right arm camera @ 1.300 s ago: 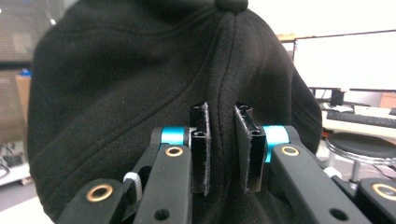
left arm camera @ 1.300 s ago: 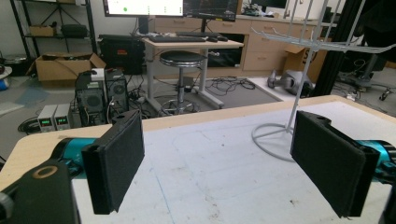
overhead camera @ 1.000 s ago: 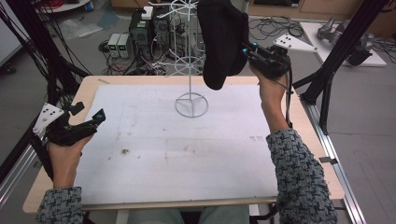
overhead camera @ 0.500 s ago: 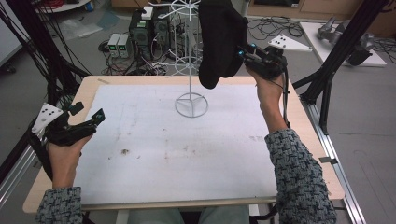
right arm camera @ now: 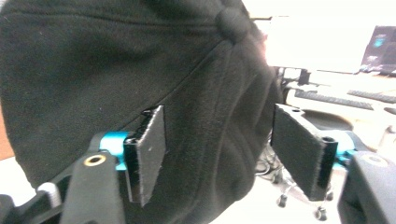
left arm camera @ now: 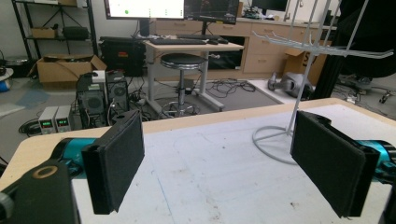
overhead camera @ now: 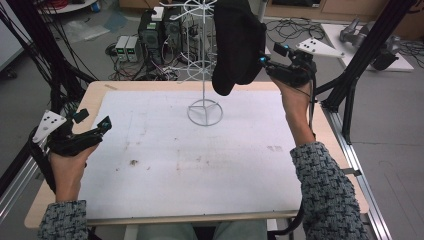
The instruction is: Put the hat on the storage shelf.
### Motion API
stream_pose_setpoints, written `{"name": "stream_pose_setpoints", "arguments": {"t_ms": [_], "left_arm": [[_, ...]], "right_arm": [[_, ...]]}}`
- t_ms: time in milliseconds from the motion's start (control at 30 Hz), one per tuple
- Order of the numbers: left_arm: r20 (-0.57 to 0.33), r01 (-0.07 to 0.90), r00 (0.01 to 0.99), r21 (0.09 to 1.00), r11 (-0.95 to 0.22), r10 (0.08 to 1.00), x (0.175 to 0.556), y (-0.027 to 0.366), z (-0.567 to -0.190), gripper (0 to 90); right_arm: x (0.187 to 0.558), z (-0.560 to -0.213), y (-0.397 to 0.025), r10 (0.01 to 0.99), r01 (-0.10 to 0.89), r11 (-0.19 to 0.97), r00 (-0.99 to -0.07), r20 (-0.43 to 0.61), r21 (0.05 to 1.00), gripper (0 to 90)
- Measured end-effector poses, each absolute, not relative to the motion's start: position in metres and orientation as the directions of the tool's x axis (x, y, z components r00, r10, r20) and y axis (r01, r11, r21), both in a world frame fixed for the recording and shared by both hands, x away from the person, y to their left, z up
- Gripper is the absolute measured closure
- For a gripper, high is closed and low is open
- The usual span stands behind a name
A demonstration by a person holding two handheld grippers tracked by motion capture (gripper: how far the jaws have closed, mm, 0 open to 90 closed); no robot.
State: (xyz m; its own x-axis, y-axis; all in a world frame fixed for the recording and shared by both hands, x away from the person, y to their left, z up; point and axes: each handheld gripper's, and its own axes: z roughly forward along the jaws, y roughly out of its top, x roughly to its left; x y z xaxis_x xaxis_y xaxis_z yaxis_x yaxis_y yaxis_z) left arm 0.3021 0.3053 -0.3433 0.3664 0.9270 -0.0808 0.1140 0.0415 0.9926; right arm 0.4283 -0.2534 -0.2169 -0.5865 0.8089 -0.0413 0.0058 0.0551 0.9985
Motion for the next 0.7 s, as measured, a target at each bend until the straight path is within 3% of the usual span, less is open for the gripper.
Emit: {"name": "stream_pose_setpoints", "arguments": {"t_ms": [233,467,700], "left_arm": [[-0.082,0.114,0.37,0.993,0.042,0.925,0.304,0.302,-0.343,17.8],[-0.078,0.117,0.38,0.993,0.036,0.922,0.306,0.298,-0.343,17.8],[-0.077,0.117,0.385,0.993,0.034,0.92,0.307,0.296,-0.343,17.8]], "right_arm": [[0.415,-0.221,-0.269,0.827,-0.03,0.053,-0.559,-0.06,0.998,23.6],[0.396,-0.228,-0.299,0.878,-0.041,0.043,-0.474,-0.057,0.998,10.9],[0.381,-0.241,-0.321,0.902,-0.043,0.032,-0.43,-0.047,0.999,10.8]]}}
